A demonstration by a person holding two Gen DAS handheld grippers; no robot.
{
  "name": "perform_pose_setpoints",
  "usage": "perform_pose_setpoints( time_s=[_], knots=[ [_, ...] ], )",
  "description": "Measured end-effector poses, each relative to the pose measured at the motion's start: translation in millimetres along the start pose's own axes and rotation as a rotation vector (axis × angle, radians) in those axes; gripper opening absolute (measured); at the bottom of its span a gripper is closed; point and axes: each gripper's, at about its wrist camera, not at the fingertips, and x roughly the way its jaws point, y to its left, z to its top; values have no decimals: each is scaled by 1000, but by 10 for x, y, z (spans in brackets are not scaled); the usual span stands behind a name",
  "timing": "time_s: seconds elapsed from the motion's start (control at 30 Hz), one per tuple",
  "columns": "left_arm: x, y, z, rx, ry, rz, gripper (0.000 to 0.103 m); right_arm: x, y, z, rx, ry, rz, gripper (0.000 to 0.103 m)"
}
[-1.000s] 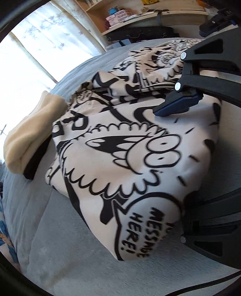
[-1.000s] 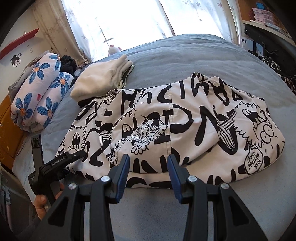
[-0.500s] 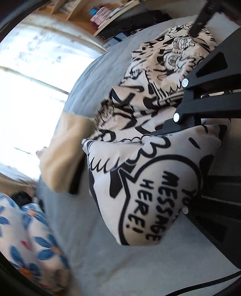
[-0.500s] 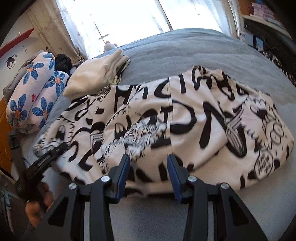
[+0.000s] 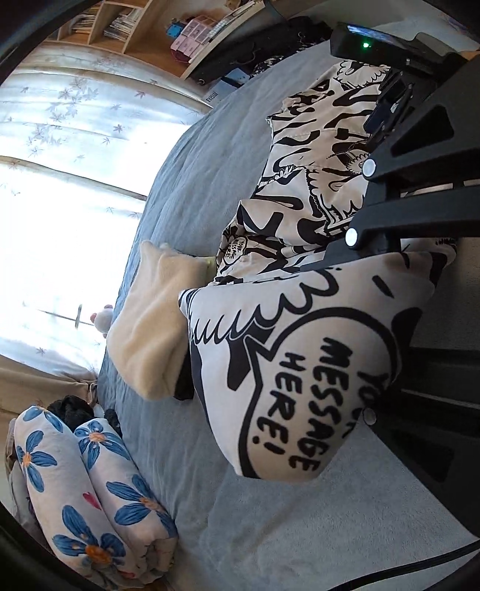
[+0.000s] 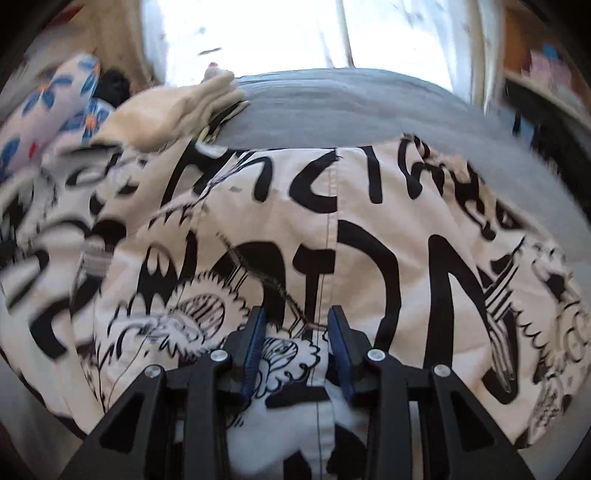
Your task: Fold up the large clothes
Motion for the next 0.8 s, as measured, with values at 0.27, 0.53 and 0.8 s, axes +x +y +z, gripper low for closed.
perform_pose_setpoints(
  time_s=[0.27, 0.53, 0.8],
  knots=[
    [-75, -472, 192, 137, -27, 39, 14, -116, -148, -107, 53, 32, 102, 43],
    [-100, -1806, 309, 481, -76, -4, 14, -562, -873, -283, 352, 32, 334, 46],
    [141, -3201, -269, 696, -109, -183, 17, -1232, -2169, -816, 536, -33, 73, 46]
  ],
)
